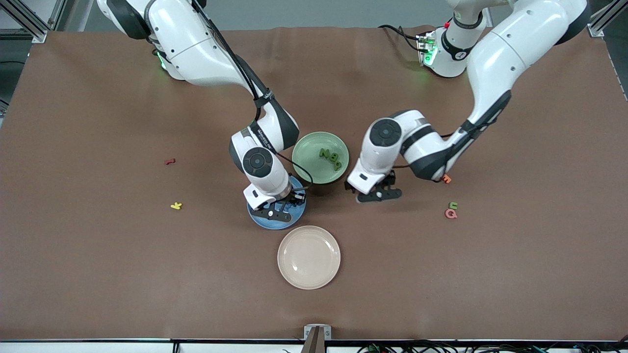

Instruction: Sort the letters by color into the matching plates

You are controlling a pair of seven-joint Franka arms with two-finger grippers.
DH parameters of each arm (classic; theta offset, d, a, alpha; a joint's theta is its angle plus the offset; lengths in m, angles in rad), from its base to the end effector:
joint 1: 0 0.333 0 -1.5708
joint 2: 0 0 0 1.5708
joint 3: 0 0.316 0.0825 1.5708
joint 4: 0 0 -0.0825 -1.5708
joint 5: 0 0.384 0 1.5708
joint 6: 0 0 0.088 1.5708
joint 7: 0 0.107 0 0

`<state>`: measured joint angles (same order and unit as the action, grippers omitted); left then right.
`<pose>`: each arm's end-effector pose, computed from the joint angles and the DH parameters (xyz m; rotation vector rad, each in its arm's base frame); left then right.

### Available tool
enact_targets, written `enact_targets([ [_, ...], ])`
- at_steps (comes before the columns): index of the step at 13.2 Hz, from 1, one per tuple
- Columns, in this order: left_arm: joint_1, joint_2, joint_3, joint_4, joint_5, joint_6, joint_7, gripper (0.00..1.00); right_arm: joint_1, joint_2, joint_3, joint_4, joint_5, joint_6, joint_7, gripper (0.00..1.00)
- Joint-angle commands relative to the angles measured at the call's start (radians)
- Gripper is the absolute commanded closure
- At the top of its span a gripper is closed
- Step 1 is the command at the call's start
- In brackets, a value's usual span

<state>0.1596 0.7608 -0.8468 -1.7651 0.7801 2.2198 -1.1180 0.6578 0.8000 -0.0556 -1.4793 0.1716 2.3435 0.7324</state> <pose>0.5539 -0.3533 0.2447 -3.1196 -0.1330 -0.1110 0.5914 0.4183 0.2063 -3.0122 0.3447 0.0031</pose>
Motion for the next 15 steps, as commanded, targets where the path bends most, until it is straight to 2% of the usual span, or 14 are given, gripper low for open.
enact_targets([
  [1, 0.018, -0.021, -0.003, 0.062, 0.007, -0.087, 0.104, 0.0, -0.003, 0.024, -0.004, 0.039, 0.006, -0.01, 0.007, 0.46],
  [2, 0.023, -0.046, 0.012, 0.073, -0.004, -0.097, 0.148, 0.0, -0.009, 0.022, -0.006, 0.039, 0.006, -0.012, 0.001, 0.18],
  [3, 0.018, -0.073, 0.07, 0.075, -0.022, -0.097, 0.197, 0.0, -0.01, 0.018, -0.006, 0.039, 0.005, -0.013, -0.002, 0.0],
  [6, 0.015, -0.122, 0.184, 0.095, -0.154, -0.097, 0.376, 0.0, -0.013, -0.03, -0.009, 0.031, 0.003, -0.064, -0.007, 0.0],
  [8, 0.006, -0.15, 0.25, 0.092, -0.241, -0.095, 0.461, 0.0, -0.027, -0.135, -0.012, 0.028, 0.003, -0.27, -0.005, 0.0],
  [11, 0.018, -0.176, 0.299, 0.06, -0.341, -0.092, 0.576, 0.0, -0.072, -0.379, -0.012, -0.06, 0.003, -0.501, -0.043, 0.0],
  [13, 0.023, -0.19, 0.343, 0.049, -0.37, -0.089, 0.685, 0.01, -0.124, -0.561, -0.012, -0.169, 0.003, -0.593, -0.112, 0.0],
  [15, 0.031, -0.221, 0.38, 0.015, -0.401, -0.083, 0.789, 0.01, -0.222, -0.718, -0.013, -0.272, 0.002, -0.665, -0.247, 0.0],
])
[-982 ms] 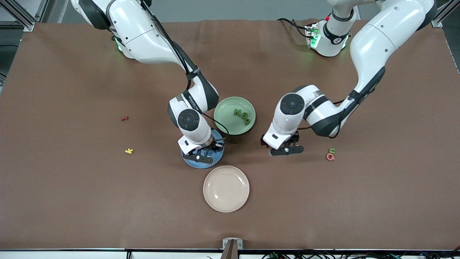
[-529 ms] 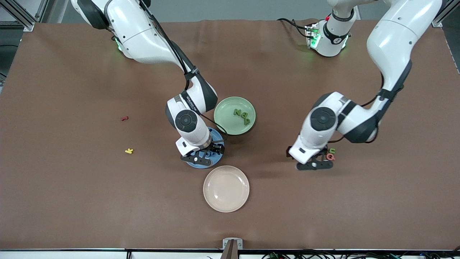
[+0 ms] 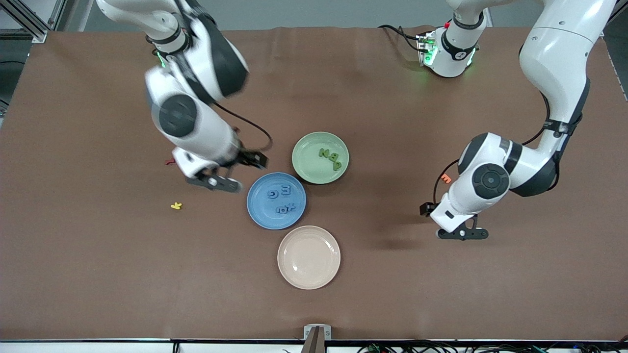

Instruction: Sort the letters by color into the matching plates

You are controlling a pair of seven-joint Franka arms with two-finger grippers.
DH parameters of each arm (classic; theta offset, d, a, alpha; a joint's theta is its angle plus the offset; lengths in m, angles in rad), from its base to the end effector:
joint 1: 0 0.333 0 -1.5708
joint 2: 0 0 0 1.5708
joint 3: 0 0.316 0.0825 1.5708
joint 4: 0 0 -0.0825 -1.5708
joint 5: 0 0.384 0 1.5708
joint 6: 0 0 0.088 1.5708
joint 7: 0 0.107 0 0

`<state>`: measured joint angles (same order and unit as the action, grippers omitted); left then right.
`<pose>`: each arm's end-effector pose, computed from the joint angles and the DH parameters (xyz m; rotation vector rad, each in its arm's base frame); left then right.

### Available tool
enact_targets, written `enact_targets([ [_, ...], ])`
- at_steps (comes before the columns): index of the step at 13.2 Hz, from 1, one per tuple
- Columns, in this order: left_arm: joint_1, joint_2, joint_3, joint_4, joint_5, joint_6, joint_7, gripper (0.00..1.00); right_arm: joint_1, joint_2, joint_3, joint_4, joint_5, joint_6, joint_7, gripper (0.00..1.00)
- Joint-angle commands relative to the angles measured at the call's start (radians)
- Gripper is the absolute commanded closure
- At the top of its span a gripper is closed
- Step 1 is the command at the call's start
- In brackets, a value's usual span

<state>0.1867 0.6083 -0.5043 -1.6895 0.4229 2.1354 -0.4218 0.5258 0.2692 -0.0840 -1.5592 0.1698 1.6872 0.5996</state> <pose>0.6482 -0.1565 0.2724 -3.0546 0.1093 0.0601 0.5587 0.2879 0.4808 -3.0579 0.2882 0.2976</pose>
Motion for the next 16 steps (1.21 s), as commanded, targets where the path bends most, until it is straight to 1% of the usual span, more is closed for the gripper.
enact_targets([
  [1, 0.003, -0.085, 0.067, -0.076, -0.07, 0.003, 0.157, 0.01, -0.146, -0.25, 0.015, -0.237, 0.002, -0.018, -0.2, 0.0],
  [2, 0.003, -0.094, 0.087, -0.09, -0.09, 0.004, 0.214, 0.02, -0.199, -0.299, 0.015, -0.264, -0.007, -0.032, -0.274, 0.0],
  [3, 0.005, -0.1, 0.101, -0.107, -0.108, 0.015, 0.262, 0.02, -0.245, -0.33, 0.015, -0.272, -0.047, -0.058, -0.328, 0.0],
  [4, 0.005, -0.108, 0.119, -0.127, -0.113, 0.038, 0.296, 0.02, -0.285, -0.353, 0.015, -0.274, -0.082, -0.079, -0.375, 0.0],
  [5, 0.005, -0.11, 0.134, -0.151, -0.113, 0.067, 0.323, 0.02, -0.335, -0.373, 0.015, -0.272, -0.095, -0.089, -0.441, 0.0],
  [7, 0.005, -0.116, 0.158, -0.199, -0.115, 0.121, 0.368, 0.02, -0.423, -0.387, 0.015, -0.262, -0.101, -0.092, -0.565, 0.0],
  [8, 0.005, -0.122, 0.158, -0.22, -0.115, 0.135, 0.371, 0.02, -0.449, -0.381, 0.015, -0.237, -0.125, -0.09, -0.589, 0.0],
  [10, 0.005, -0.133, 0.159, -0.248, -0.115, 0.143, 0.388, 0.03, -0.457, -0.377, 0.015, -0.172, -0.148, -0.1, -0.592, 0.0],
  [11, 0.005, -0.133, 0.164, -0.252, -0.113, 0.144, 0.408, 0.05, -0.458, -0.367, 0.015, -0.124, -0.148, -0.1, -0.59, 0.0],
  [13, 0.005, -0.131, 0.173, -0.277, -0.115, 0.176, 0.432, 0.11, -0.478, -0.328, 0.015, -0.041, -0.145, -0.109, -0.59, 0.0],
  [16, 0.005, -0.127, 0.194, -0.343, -0.122, 0.293, 0.434, 0.24, -0.481, -0.321, 0.016, 0.002, -0.148, -0.109, -0.589, 0.0],
])
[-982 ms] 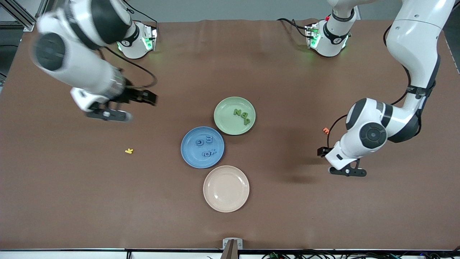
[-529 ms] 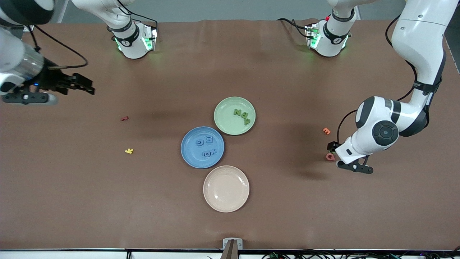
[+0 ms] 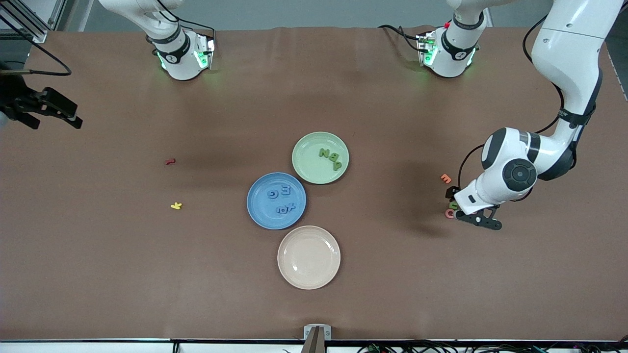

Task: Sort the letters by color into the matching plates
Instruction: 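Lower the left gripper and grasp the green u beside the pink letter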

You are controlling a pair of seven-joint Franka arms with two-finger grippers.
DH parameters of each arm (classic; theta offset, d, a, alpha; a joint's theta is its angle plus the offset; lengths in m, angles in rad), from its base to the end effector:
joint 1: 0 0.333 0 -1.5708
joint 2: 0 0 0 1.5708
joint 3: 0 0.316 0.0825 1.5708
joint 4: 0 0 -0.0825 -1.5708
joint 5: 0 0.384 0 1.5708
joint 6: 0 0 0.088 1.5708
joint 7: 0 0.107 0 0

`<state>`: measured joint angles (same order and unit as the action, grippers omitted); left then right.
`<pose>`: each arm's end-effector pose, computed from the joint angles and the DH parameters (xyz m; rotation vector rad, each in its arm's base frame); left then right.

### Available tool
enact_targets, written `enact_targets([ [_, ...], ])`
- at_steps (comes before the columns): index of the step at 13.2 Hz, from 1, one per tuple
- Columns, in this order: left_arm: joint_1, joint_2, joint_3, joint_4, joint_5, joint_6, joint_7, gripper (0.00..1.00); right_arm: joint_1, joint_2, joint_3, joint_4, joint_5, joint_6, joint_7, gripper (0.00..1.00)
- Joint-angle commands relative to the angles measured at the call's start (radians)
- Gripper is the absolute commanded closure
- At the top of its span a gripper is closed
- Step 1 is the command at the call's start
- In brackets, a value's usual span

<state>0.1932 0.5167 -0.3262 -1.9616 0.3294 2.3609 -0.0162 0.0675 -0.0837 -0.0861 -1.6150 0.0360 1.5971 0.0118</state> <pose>0.6036 -0.0712 0.2138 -3.0322 0.5015 0.1077 0.5311 -0.0082 0.6513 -3.0966 0.0466 -0.1017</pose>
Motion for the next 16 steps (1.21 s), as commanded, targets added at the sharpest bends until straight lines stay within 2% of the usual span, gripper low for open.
enact_targets([
  [1, -0.001, -0.035, 0.016, -0.082, -0.053, 0.084, 0.028, 0.25, -0.023, 0.032, 0.019, 0.061, -0.015, -0.016, -0.001, 0.0],
  [6, -0.001, -0.018, 0.03, -0.118, -0.072, 0.188, 0.027, 0.35, -0.026, 0.032, 0.017, 0.072, -0.013, -0.014, 0.007, 0.0],
  [16, -0.004, 0.017, 0.035, -0.108, -0.07, 0.201, 0.025, 0.42, -0.026, 0.033, 0.017, 0.076, -0.015, -0.008, -0.001, 0.0],
])
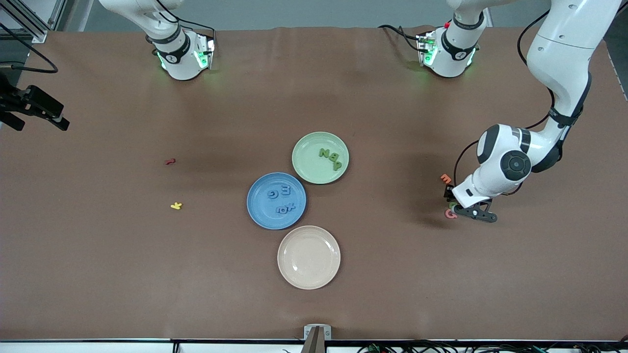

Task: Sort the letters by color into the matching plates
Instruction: 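Lower the left gripper and grasp the green u beside the pink letter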

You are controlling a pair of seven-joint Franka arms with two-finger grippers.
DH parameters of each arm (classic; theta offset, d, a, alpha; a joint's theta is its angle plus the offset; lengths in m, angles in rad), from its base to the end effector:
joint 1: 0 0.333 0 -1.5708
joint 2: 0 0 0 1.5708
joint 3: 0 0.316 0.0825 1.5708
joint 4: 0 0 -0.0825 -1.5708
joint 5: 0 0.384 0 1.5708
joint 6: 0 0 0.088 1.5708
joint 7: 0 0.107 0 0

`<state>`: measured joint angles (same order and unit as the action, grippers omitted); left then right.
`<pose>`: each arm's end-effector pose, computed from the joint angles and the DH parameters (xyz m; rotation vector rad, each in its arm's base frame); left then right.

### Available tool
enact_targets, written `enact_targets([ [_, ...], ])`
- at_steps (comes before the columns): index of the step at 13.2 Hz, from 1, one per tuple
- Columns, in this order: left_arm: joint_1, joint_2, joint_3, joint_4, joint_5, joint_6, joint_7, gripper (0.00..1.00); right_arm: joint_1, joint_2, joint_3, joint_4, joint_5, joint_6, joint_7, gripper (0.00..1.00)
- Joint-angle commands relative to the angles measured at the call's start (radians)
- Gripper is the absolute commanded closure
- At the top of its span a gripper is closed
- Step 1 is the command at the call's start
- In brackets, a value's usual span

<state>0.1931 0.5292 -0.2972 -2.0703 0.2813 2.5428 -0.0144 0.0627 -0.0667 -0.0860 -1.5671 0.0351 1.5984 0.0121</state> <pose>0.5811 -0.0646 0.1792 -3.1017 0.4500 0.0302 0.5365 -0.0106 0.6652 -3.0971 0.0538 -0.1519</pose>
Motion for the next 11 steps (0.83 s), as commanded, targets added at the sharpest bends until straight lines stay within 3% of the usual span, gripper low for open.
enact_targets([
  [1, -0.006, 0.009, 0.006, 0.012, -0.024, 0.02, 0.024, 0.42, -0.021, 0.016, 0.019, 0.029, -0.012, -0.009, -0.001, 0.0],
  [11, -0.011, 0.029, 0.006, 0.041, -0.022, 0.02, 0.025, 0.48, -0.021, 0.016, 0.019, 0.029, -0.014, -0.008, -0.001, 0.0],
])
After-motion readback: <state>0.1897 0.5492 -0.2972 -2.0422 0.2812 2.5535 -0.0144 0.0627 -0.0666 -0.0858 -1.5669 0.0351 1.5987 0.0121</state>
